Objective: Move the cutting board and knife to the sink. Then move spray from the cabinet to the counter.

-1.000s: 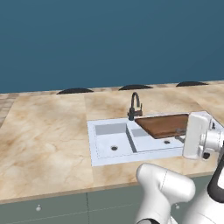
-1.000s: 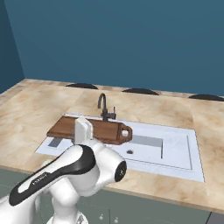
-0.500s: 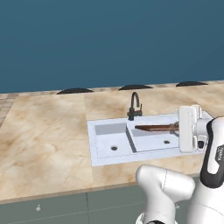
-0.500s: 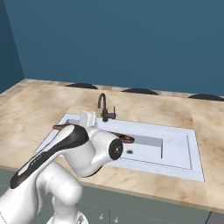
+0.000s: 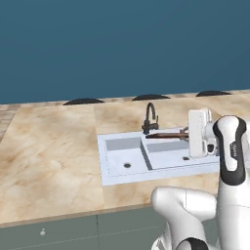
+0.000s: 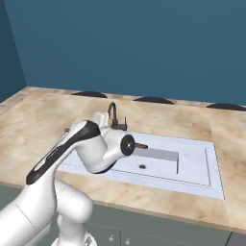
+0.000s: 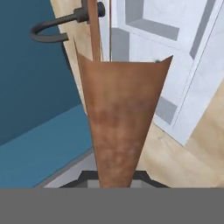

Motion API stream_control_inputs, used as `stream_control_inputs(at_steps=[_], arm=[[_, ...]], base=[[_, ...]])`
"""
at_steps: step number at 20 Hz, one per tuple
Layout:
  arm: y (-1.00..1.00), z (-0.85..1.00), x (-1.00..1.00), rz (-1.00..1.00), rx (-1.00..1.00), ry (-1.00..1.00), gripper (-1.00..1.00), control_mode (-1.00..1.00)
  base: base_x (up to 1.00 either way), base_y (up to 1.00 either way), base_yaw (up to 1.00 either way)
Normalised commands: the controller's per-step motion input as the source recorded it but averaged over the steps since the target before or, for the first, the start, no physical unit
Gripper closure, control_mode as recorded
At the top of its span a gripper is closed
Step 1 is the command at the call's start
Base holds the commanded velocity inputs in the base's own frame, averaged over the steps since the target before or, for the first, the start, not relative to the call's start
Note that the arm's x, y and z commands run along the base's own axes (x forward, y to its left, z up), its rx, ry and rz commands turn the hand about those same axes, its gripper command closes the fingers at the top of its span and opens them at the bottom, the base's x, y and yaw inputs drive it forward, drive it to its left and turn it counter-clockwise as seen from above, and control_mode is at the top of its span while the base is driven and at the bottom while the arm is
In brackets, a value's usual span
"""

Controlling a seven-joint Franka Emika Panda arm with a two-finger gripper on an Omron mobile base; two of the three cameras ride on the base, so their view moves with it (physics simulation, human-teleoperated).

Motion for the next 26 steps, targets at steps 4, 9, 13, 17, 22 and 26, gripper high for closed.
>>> stream_control_inputs(at_steps=[4, 9, 13, 17, 22, 26], arm=[[-0.2, -0.02, 0.41, 0.0, 0.03, 0.21, 1.0, -1.0], [-0.26, -0.09, 0.35, 0.0, 0.03, 0.32, 1.0, -1.0], [-0.24, -0.12, 0.31, 0.0, 0.03, 0.36, 1.0, -1.0], [-0.21, -0.3, 0.33, 0.0, 0.0, 0.12, 1.0, -1.0], [-0.19, -0.31, 0.26, 0.0, 0.0, 0.0, 1.0, -1.0], [-0.18, -0.3, 0.23, 0.0, 0.0, 0.0, 1.0, -1.0]], base=[[0.0, 0.0, 0.0], [0.0, 0.0, 0.0], [0.0, 0.0, 0.0], [0.0, 0.0, 0.0], [0.0, 0.0, 0.0], [0.0, 0.0, 0.0]])
